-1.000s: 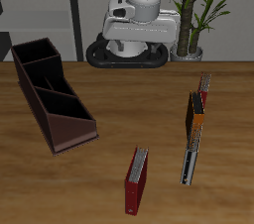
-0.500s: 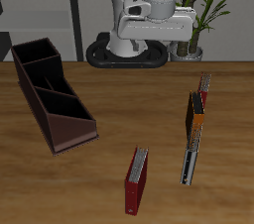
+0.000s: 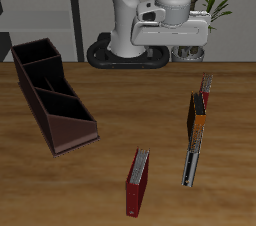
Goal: Place the orange book into the right desk caddy's left compartment
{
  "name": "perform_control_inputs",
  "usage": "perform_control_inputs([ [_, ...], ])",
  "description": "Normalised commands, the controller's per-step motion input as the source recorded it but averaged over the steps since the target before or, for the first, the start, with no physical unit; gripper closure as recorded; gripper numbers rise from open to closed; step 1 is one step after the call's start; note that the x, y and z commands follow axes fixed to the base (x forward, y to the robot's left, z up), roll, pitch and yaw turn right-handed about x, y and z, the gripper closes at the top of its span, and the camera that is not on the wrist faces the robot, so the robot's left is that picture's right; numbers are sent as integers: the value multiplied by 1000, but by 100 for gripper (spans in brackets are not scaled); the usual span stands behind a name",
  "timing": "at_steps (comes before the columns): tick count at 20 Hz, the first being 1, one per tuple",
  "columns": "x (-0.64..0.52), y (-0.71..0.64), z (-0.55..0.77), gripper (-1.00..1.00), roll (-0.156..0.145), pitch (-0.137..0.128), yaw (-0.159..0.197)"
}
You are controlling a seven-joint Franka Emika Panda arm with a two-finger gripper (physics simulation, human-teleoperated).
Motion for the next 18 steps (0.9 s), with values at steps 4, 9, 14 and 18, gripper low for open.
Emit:
perform_control_inputs([
  [4, 125, 336, -146, -100, 22, 20, -22],
  [9, 77, 233, -156, -100, 37, 16, -3],
  [14, 112, 288, -158, -100, 13, -27, 2],
  [18, 20, 162, -159, -100, 48, 20, -15],
])
